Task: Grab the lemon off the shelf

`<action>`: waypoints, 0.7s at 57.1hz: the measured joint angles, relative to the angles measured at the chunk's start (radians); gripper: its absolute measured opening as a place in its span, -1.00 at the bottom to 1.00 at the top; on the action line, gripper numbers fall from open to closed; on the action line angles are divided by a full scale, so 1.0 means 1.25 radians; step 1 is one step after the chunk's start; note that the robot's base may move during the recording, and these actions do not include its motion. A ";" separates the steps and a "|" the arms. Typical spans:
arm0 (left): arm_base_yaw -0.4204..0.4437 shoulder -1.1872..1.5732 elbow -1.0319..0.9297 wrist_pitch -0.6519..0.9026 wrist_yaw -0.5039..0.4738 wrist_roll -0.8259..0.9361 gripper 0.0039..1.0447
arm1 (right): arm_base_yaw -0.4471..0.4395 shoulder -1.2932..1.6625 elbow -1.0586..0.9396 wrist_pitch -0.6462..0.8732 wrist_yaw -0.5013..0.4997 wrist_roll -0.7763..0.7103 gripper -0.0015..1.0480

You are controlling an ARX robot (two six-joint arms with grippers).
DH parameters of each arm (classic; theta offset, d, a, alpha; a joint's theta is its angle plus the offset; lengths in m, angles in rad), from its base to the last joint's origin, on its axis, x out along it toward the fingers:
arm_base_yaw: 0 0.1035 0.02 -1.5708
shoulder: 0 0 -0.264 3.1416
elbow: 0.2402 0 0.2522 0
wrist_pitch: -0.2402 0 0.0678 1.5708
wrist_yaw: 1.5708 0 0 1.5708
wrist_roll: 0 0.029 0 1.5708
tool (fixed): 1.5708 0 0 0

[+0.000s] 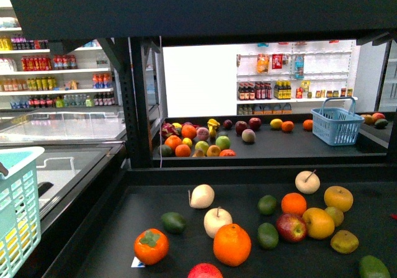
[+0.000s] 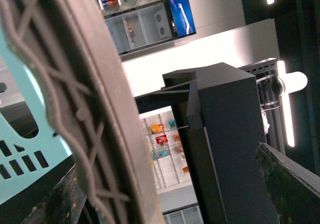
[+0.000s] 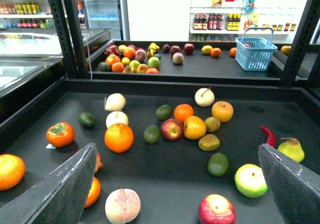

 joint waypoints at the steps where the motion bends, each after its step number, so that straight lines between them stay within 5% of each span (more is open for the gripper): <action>1: 0.000 -0.003 0.000 -0.009 0.002 0.000 0.85 | 0.000 0.000 0.000 0.000 0.000 0.000 0.86; 23: 0.009 -0.100 -0.046 -0.070 0.031 0.004 0.85 | 0.000 0.000 0.000 0.000 0.000 0.000 0.86; 40: -0.047 -0.286 -0.074 -0.447 -0.032 0.157 0.85 | 0.000 0.000 0.000 0.000 0.000 0.000 0.86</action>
